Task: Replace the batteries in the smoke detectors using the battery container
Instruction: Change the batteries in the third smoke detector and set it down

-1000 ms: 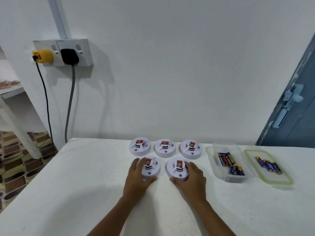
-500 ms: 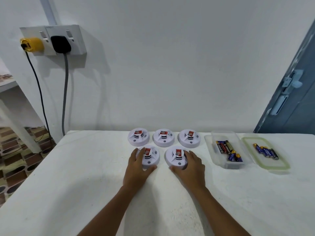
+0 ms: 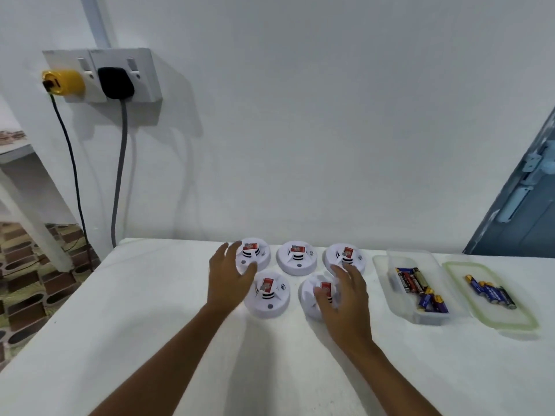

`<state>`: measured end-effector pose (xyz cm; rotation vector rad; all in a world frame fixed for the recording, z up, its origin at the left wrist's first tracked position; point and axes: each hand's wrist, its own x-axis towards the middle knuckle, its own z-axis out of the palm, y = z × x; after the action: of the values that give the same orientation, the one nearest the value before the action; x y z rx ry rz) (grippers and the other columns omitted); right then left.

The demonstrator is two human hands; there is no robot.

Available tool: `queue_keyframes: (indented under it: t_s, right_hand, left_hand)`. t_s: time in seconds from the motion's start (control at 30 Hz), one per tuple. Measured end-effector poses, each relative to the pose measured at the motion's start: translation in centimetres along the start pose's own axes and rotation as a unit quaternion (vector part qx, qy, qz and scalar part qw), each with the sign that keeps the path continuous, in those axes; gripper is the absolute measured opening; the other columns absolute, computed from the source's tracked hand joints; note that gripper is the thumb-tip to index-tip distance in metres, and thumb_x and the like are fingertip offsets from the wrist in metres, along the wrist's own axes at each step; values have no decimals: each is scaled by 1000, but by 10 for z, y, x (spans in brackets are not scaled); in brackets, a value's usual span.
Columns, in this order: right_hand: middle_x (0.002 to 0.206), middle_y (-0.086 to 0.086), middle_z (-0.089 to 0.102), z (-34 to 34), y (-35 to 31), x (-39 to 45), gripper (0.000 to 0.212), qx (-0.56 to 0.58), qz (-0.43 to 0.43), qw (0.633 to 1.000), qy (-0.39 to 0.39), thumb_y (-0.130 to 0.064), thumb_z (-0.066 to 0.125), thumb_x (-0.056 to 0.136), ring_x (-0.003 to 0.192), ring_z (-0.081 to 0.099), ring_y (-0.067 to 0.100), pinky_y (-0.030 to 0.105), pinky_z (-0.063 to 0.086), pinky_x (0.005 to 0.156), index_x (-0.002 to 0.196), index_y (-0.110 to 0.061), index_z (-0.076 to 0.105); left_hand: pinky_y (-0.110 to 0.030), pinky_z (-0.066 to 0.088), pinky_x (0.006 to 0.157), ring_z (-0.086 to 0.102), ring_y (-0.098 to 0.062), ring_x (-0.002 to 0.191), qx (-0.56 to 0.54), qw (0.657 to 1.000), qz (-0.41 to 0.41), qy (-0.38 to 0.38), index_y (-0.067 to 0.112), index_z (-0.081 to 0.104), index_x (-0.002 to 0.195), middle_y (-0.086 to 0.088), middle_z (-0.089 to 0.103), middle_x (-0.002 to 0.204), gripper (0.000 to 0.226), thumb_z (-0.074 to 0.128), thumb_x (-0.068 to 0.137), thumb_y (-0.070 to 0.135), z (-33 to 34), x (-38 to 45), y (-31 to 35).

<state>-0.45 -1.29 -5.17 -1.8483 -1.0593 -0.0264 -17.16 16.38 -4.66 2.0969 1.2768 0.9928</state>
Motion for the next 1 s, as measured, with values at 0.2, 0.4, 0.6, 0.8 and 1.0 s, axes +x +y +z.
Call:
queue_keyframes:
  t_s: [0.2,0.4,0.6,0.8,1.0]
  right_hand:
    - [143,-2,43,28,-34,39,57,59,-29,988,-143,-32,61,83,134,38,13,32,34,110,136,-17,45]
    - [151,-4,34,35,-40,53,53,26,-38,975,-216,-31,58,90,138,31,12,33,34,110,140,-21,42]
    - [121,-5,61,27,-61,74,33,141,7,980,-137,-15,61,89,106,59,11,22,50,92,122,-17,59]
    - [114,-8,52,24,-106,86,59,155,-30,978,-138,-27,82,70,105,52,10,24,48,85,123,-21,55]
    - [117,-4,45,0,-128,88,76,-7,-120,971,-205,-33,82,67,113,42,13,28,42,89,133,-20,47]
  left_hand:
    - [-50,31,107,32,-34,135,174,968,-82,-164,30,34,144,-8,36,147,74,63,81,56,17,59,19]
    - [-43,43,99,51,-32,118,196,961,-64,-185,26,47,132,-8,57,126,78,62,67,66,32,78,1]
    - [-33,47,84,56,-22,103,-227,968,-71,-81,19,50,132,-5,58,125,42,52,95,37,-9,73,41]
    - [-39,56,74,65,-29,95,-603,744,-196,-211,7,61,118,-19,66,110,56,25,91,40,-42,36,85]
    - [-39,47,73,67,-24,86,-627,717,-188,-241,13,66,112,-14,68,105,53,28,88,41,-52,17,90]
